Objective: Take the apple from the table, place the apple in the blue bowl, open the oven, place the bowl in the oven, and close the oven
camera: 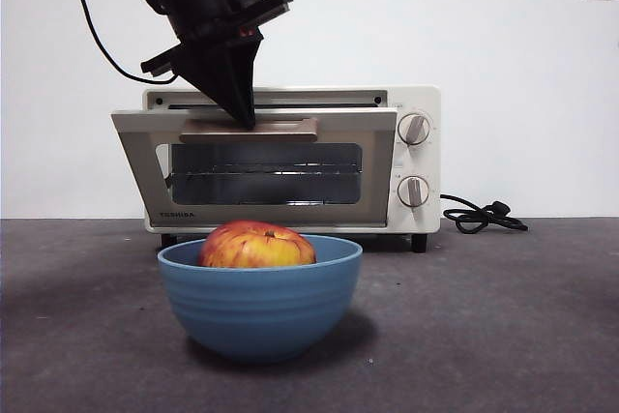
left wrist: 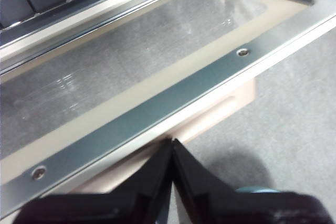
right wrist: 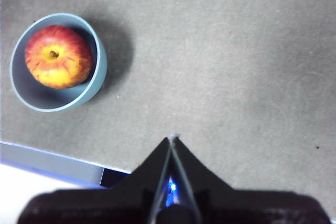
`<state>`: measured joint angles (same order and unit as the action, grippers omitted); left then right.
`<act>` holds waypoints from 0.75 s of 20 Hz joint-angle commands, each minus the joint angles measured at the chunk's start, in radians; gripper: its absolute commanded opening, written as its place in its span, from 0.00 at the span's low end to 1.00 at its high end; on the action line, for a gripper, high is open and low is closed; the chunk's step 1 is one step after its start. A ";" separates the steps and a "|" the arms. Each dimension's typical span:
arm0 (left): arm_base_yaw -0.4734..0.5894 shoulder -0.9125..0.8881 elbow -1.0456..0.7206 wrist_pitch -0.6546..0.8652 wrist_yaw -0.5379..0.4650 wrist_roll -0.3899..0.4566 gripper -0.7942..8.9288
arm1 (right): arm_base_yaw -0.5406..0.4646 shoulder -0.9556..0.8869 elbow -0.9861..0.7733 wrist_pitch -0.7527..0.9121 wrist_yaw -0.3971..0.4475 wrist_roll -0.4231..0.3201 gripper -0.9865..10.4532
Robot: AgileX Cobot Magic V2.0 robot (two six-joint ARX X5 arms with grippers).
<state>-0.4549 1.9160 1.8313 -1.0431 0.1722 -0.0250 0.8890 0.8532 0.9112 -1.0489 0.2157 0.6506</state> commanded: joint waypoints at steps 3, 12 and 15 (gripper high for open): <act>-0.003 0.038 -0.025 0.035 -0.043 0.010 0.08 | 0.001 -0.001 -0.006 0.007 0.024 0.001 0.08; -0.035 0.019 -0.026 0.019 -0.099 0.010 0.08 | 0.001 -0.001 -0.006 0.006 0.035 -0.004 0.08; -0.051 -0.019 -0.129 0.101 -0.100 -0.010 0.08 | 0.001 -0.001 -0.006 0.006 0.045 -0.007 0.08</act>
<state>-0.5095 1.8740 1.7218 -0.9733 0.1043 -0.0277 0.8890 0.8532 0.9112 -1.0485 0.2577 0.6472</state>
